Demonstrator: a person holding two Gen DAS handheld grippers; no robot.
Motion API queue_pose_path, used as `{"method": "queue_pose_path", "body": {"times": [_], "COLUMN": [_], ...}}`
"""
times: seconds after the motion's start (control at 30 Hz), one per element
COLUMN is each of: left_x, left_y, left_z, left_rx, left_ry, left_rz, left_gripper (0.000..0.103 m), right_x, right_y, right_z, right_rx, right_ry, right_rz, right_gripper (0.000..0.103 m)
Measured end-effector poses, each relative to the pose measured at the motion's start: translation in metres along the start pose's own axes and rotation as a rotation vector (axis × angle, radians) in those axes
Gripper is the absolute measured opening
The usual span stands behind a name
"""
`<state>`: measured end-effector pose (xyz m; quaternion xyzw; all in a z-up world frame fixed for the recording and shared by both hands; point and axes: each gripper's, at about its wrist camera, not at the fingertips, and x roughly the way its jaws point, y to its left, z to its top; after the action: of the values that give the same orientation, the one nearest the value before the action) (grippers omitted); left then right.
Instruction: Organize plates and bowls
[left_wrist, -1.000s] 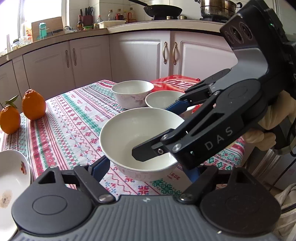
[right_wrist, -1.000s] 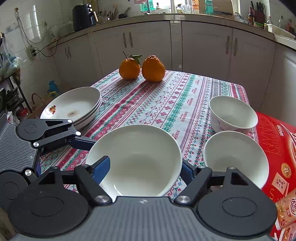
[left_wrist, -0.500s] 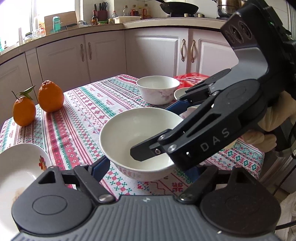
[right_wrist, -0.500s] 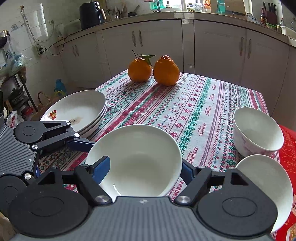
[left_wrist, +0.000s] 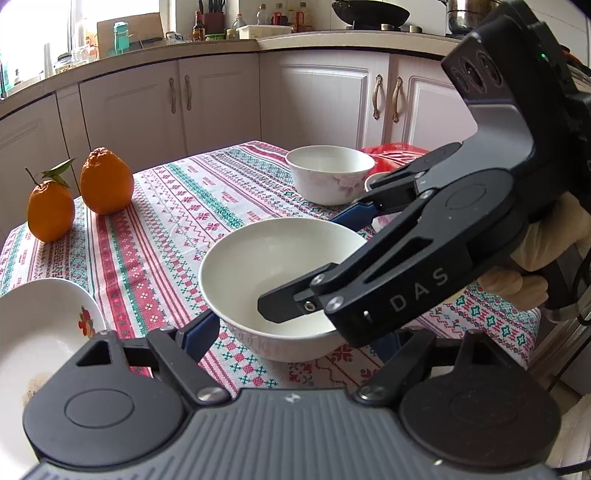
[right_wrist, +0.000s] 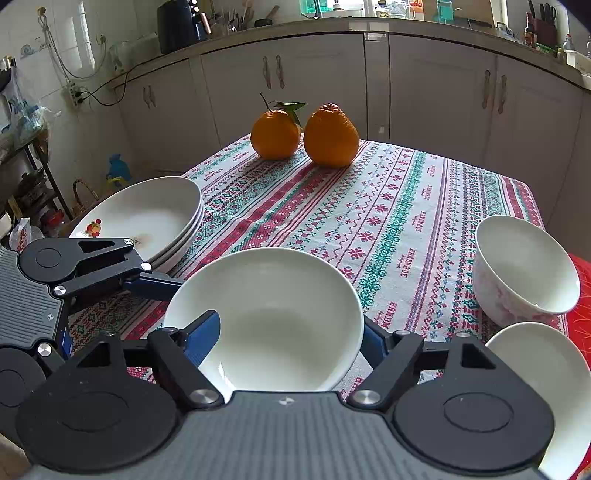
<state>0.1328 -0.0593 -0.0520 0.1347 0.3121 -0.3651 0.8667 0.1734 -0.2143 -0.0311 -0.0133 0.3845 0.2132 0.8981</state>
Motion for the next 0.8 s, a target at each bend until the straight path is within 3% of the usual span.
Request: {"method": "queue_pose_path", "body": {"times": [0.17,0.37,0.57,0.8], "left_x": [-0.003,-0.014,-0.034,-0.047], "left_y": [0.001,-0.007,-0.014,-0.027], "left_z": [-0.002,-0.004,-0.002,0.010], "left_rx": [-0.010,0.013,-0.003,0.028], "left_ry": [-0.012,-0.008,-0.024,-0.023], "left_rz": [-0.016,-0.015,-0.011,0.012], "left_gripper": [0.090,0.092,0.093,0.094], "right_x": [-0.003,-0.020,-0.048,-0.087], "right_y": [0.004,0.009,0.011,0.010], "right_z": [-0.002,-0.002,-0.010,-0.034], "right_rx": [-0.013,-0.039,-0.048,-0.074], "right_ry": [-0.015,-0.063,-0.100,-0.132], "right_rz": [0.011,-0.035,-0.111,-0.261], "right_gripper": [0.094,0.103,0.103,0.103]}}
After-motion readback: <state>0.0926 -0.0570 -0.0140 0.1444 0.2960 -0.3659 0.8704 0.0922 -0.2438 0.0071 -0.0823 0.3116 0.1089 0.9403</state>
